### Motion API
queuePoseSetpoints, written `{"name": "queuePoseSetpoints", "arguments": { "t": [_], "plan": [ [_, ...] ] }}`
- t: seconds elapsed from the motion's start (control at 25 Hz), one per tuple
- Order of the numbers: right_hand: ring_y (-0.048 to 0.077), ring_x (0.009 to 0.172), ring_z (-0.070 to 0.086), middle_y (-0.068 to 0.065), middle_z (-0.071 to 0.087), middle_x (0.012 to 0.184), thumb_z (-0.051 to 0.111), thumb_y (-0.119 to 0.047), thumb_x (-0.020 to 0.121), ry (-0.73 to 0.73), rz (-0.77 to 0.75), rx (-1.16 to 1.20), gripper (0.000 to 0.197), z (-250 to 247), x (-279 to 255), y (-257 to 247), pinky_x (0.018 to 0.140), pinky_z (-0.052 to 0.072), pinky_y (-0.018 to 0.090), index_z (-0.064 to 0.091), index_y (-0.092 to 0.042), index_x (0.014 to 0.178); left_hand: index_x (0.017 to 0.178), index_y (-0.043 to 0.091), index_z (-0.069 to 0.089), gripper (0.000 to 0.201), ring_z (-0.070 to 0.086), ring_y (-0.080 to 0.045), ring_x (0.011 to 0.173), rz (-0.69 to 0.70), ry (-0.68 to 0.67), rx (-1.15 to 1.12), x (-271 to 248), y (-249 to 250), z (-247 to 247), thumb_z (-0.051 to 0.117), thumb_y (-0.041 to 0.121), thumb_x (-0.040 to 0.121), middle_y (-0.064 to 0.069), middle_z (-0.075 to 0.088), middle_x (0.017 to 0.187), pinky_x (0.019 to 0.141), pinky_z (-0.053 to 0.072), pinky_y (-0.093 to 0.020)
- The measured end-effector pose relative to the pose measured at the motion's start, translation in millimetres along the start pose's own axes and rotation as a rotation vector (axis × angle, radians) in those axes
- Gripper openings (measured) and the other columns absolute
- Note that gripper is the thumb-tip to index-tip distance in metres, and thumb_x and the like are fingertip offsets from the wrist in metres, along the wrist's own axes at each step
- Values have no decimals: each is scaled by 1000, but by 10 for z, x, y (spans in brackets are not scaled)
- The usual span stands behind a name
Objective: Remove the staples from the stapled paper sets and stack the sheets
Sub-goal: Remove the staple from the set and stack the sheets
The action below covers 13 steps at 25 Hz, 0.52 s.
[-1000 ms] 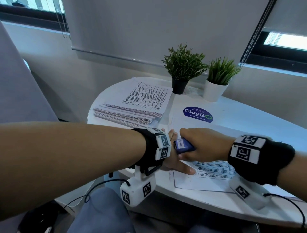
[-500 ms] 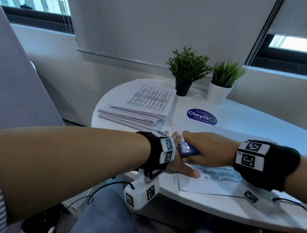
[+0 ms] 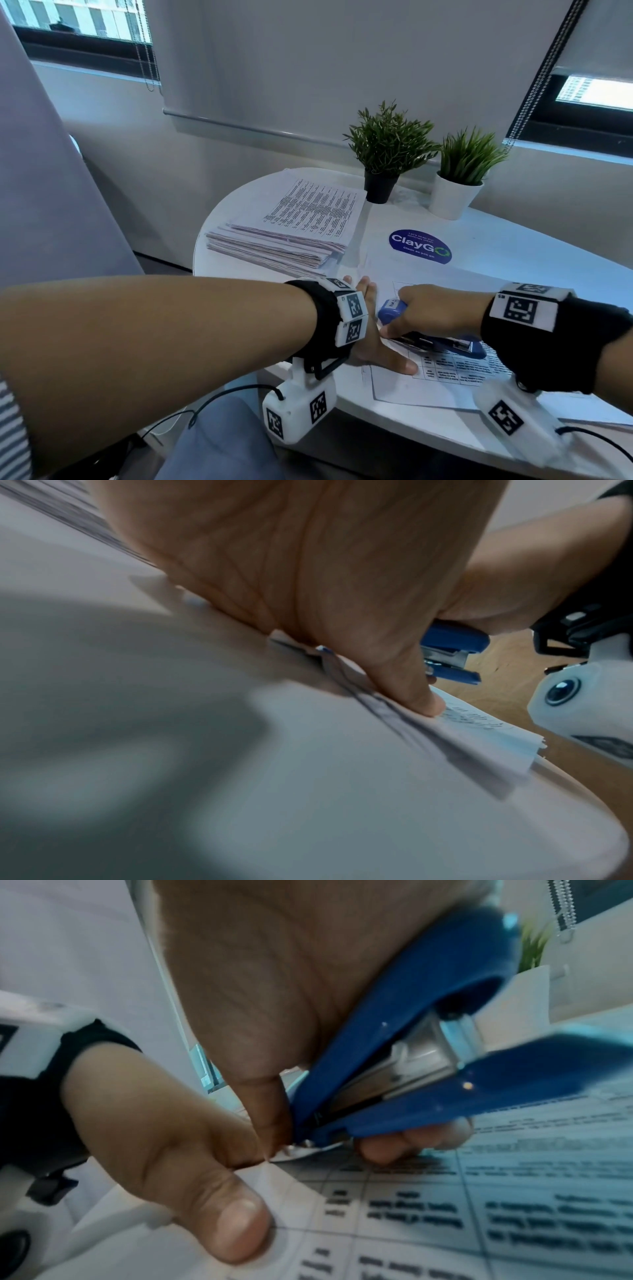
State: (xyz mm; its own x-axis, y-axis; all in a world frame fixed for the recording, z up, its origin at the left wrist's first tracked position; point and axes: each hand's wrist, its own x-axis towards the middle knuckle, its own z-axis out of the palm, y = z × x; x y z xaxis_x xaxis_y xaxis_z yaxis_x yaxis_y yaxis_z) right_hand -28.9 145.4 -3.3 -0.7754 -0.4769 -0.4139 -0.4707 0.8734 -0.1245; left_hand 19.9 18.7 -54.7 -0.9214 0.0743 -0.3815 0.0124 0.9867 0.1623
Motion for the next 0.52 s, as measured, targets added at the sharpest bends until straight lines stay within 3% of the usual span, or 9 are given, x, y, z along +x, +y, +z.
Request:
{"name": "queuePoseSetpoints", "arguments": {
  "t": [0.12,0.32,0.52],
  "plan": [
    [16,77,51,3,60,93,63,-50,86,-45,49,17,40,-36,-14,-38,61,33,24,60,-11,95,147,16,-28,134,-24,-27,146,0,-3,3,42,-23,8,52,87,66,-4,-30,157,117,-7,-44],
    [12,62,52,-4,60,69,63,-49,86,-117,97,44,36,-81,4,-73,61,36,27,58,-19,68,147,16,-27,134,-26,-26,145,1,10,-14,37,-23,36,53,86,66,-5,-29,158,117,-9,-44],
    [15,61,57,-1,64,71,67,-42,85,-149,151,182,28,-92,-41,-96,64,42,24,63,-17,71,147,15,-28,132,-28,-26,144,10,23,-31,17,-23,33,54,83,69,-8,-29,157,117,-9,-42]
  ]
}}
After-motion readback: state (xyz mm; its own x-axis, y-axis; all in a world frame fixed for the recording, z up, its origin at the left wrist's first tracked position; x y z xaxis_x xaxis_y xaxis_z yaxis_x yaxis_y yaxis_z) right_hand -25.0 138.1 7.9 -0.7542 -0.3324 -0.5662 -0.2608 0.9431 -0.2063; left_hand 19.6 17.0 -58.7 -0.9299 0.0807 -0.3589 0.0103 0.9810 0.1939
